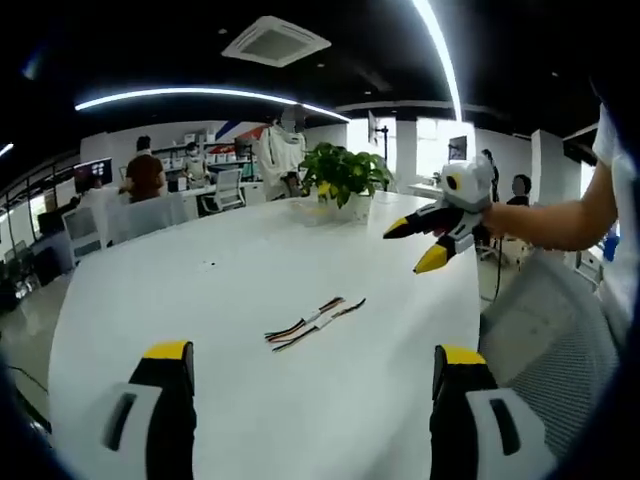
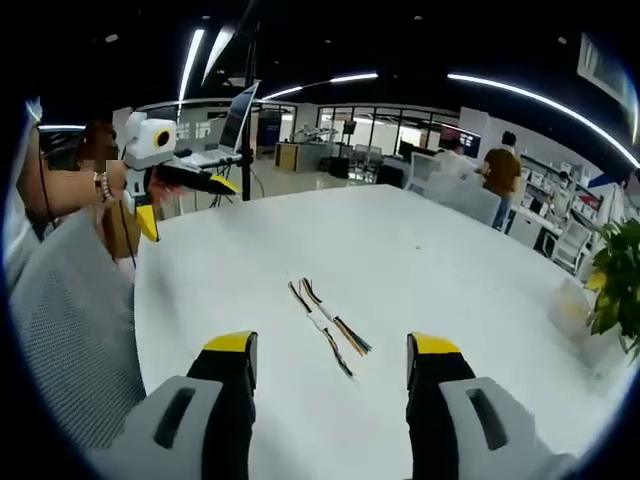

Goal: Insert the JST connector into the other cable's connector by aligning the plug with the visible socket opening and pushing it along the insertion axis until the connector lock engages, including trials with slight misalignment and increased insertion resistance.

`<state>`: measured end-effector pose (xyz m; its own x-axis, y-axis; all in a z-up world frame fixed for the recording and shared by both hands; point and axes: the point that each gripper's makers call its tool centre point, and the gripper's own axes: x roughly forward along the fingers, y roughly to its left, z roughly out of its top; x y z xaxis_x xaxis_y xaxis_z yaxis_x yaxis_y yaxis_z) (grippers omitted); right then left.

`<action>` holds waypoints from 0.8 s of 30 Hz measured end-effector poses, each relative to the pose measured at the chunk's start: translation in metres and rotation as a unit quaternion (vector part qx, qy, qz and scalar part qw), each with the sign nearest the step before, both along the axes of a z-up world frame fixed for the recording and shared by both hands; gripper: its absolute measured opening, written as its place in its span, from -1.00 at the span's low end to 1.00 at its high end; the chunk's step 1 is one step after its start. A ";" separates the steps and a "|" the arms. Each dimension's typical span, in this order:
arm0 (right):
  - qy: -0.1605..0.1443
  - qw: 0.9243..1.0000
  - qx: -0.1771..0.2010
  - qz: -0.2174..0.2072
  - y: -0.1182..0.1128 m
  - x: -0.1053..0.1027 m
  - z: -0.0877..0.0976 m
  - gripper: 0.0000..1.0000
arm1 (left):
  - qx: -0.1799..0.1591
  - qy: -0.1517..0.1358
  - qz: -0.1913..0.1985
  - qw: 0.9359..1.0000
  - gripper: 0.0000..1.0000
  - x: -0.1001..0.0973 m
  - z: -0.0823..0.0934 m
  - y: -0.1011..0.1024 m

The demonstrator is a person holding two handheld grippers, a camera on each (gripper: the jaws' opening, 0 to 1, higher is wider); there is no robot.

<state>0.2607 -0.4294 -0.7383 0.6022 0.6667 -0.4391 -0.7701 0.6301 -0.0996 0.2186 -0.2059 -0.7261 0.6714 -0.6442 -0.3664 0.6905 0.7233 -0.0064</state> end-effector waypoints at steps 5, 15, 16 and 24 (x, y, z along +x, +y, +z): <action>-0.014 1.000 0.009 -0.018 -0.009 -0.015 0.008 0.29 | -0.018 0.017 0.052 0.998 0.98 -0.024 -0.006 0.020; 0.000 0.998 0.022 -0.060 -0.023 -0.038 0.000 0.54 | -0.059 0.038 0.124 0.990 0.98 -0.068 -0.014 0.049; 0.001 0.998 0.024 -0.066 -0.026 -0.042 0.000 0.54 | -0.056 0.044 0.126 0.989 0.98 -0.071 -0.017 0.050; 0.014 0.994 0.025 -0.101 -0.048 -0.070 -0.005 0.56 | -0.078 0.068 0.147 0.984 0.98 -0.092 -0.021 0.056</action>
<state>0.1909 -0.4776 -0.7432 0.7146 0.5543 -0.4266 -0.6289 0.7762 -0.0450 0.1268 -0.1501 -0.7472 0.7883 -0.4859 -0.3775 0.4373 0.8740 -0.2118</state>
